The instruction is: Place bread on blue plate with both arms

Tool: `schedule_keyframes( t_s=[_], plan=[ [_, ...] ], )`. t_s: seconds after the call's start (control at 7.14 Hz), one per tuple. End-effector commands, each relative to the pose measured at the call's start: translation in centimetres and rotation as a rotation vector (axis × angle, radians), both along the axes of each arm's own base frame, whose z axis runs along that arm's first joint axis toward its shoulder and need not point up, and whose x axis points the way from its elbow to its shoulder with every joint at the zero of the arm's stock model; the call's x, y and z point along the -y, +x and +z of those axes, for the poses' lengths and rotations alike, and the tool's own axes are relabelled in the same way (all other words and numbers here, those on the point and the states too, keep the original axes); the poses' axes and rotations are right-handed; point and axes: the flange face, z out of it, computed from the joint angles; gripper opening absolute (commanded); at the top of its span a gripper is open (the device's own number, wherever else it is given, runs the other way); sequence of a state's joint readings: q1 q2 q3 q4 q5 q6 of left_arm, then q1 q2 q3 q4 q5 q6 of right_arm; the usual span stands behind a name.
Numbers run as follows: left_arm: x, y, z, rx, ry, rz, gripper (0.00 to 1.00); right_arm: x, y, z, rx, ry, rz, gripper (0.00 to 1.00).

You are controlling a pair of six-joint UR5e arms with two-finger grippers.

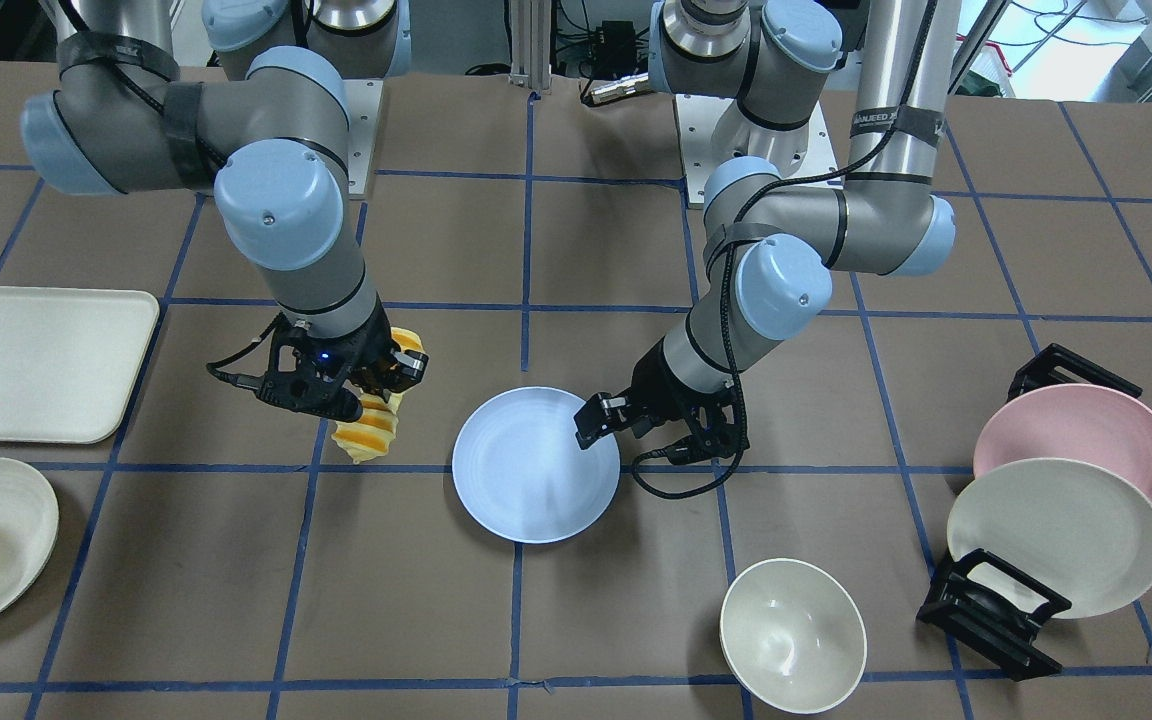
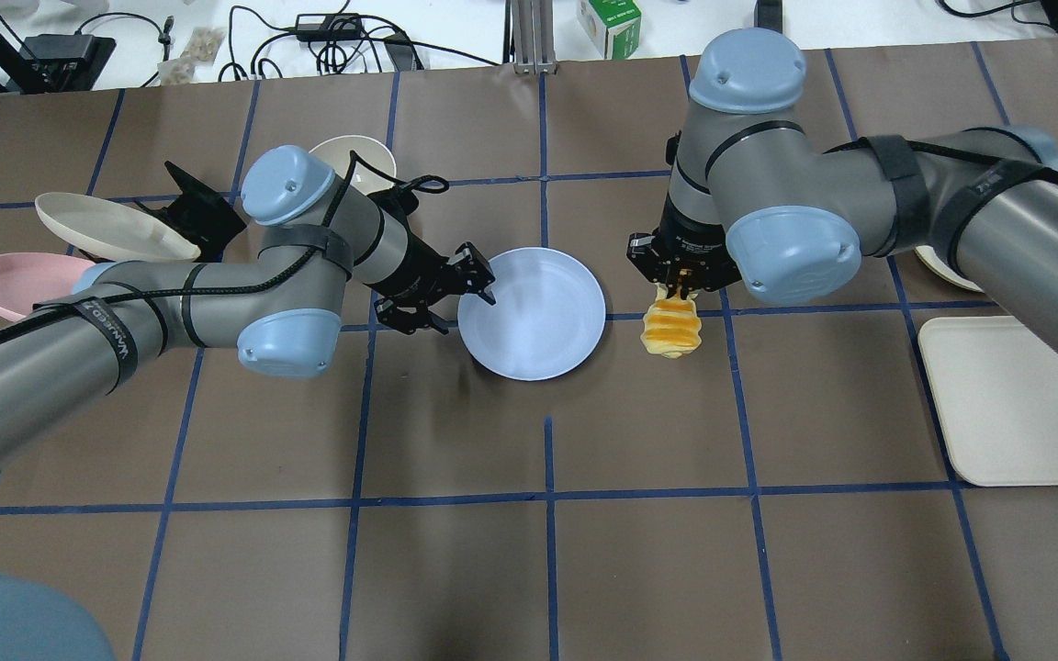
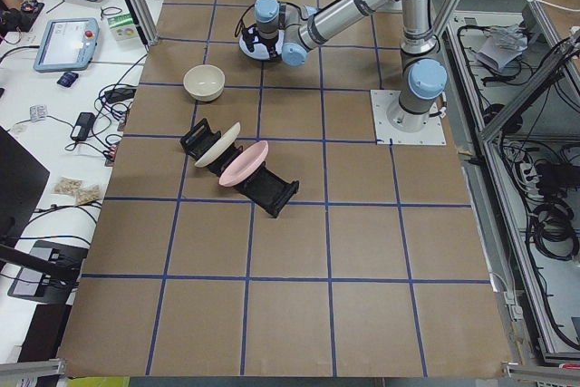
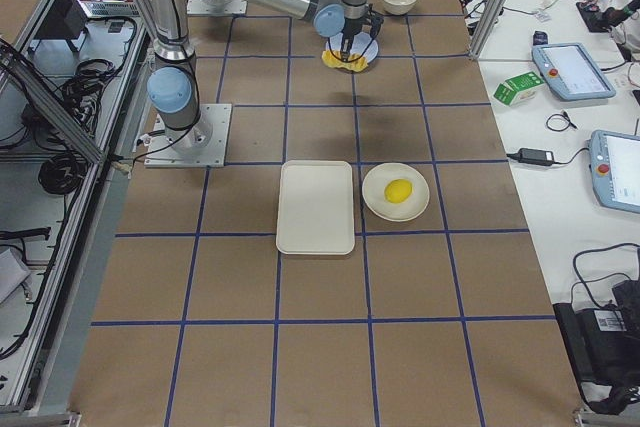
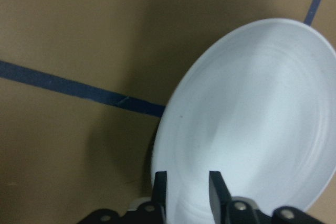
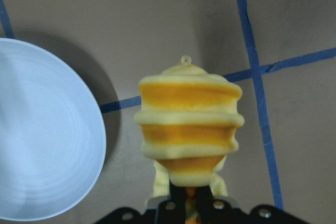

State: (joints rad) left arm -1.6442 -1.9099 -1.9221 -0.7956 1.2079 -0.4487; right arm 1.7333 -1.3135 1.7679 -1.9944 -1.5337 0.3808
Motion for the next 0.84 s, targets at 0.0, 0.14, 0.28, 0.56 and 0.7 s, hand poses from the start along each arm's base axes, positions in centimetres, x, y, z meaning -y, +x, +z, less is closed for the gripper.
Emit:
schedule_keyframes(
  t_s=[0.0, 0.14, 0.28, 0.56, 0.7],
  plan=[
    [2.3, 1.7, 7.9, 0.119, 0.025, -0.001, 1.00, 1.2, 6.9, -1.2, 0.010, -0.006, 0.078, 0.00],
    [2.8, 2.6, 13.2, 0.215, 0.046, -0.096, 1.00, 0.9, 9.8, -2.2, 0.012, -0.023, 0.094, 0.00],
    [3.2, 3.2, 17.0, 0.243, 0.063, -0.173, 1.00, 1.8, 10.7, -3.6, 0.032, -0.066, 0.103, 0.00],
    [1.2, 4.8, 23.6, 0.278, 0.022, -0.218, 1.00, 1.7, 12.0, -6.2, 0.029, -0.045, 0.121, 0.00],
    [-0.9, 5.6, 26.8, 0.342, -0.011, -0.256, 1.00, 1.6, 13.1, -7.1, 0.035, -0.059, 0.138, 0.00]
  ],
)
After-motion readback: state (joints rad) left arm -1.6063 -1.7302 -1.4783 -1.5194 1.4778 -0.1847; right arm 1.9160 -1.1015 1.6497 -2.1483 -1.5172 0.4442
